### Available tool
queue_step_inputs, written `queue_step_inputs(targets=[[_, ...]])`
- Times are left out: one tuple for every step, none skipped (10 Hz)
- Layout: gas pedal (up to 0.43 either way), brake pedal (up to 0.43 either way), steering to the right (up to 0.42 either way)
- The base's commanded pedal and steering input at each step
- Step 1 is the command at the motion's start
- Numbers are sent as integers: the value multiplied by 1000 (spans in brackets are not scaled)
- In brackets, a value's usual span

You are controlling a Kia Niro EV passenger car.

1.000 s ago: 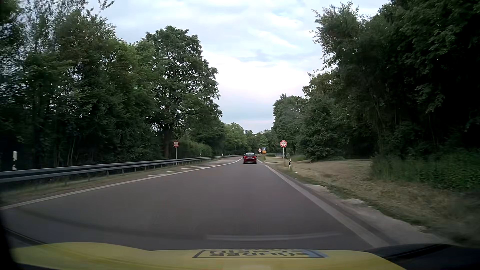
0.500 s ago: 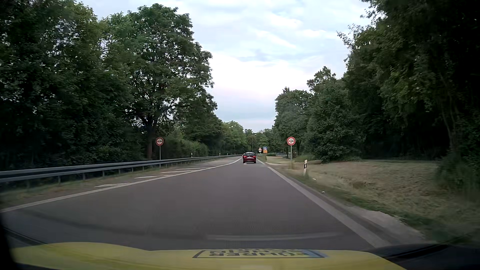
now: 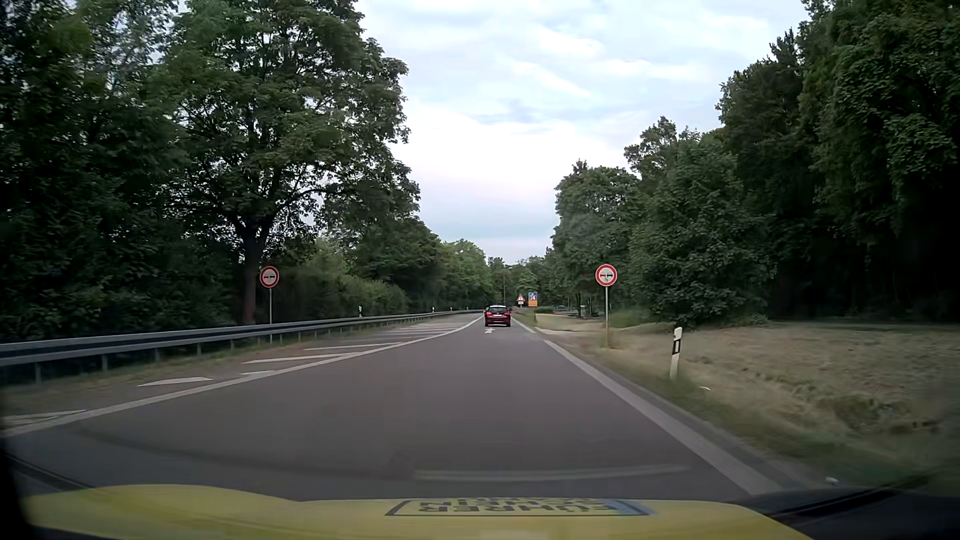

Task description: Follow the waypoints while adhering to traffic rules and regulations

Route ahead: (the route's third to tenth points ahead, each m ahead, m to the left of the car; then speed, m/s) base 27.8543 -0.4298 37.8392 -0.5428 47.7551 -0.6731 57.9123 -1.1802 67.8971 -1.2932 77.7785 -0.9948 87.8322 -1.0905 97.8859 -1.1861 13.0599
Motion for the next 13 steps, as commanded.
queue_step_inputs(targets=[[67,0,1],[67,0,1],[67,0,1],[67,0,1],[67,0,1],[67,0,1],[67,0,1],[67,0,1],[67,0,1],[67,0,1],[67,0,1],[67,0,1],[67,0,1]])
